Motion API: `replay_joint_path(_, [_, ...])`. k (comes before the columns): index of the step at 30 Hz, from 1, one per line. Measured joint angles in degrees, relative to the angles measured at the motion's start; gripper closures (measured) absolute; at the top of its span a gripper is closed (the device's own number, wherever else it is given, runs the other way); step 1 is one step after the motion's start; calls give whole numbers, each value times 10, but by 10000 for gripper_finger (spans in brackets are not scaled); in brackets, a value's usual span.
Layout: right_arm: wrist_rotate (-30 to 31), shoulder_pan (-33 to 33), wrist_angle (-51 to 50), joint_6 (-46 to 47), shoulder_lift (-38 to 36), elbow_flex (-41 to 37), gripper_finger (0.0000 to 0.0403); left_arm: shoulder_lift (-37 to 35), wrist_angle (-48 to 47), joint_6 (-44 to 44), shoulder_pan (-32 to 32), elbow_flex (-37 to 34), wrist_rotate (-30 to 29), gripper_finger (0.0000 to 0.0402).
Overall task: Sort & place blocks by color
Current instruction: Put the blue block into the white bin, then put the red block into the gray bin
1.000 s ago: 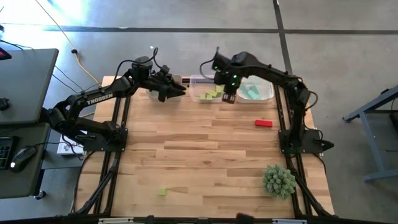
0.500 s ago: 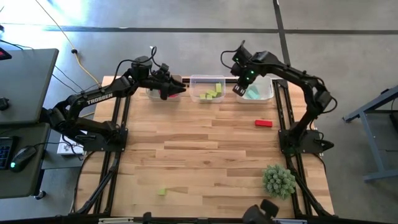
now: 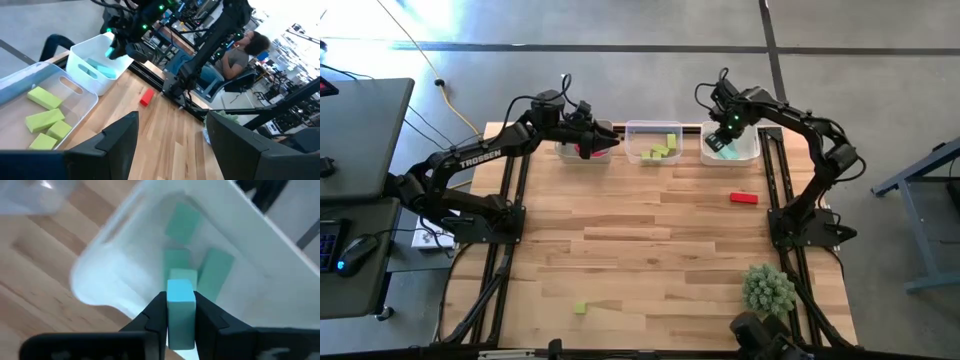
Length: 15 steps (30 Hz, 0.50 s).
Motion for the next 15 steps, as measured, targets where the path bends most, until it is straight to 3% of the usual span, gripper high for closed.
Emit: replay_joint_path(15, [7,-20,-1,-7,0,-16,258,0,0,14,0,0,-72,179])
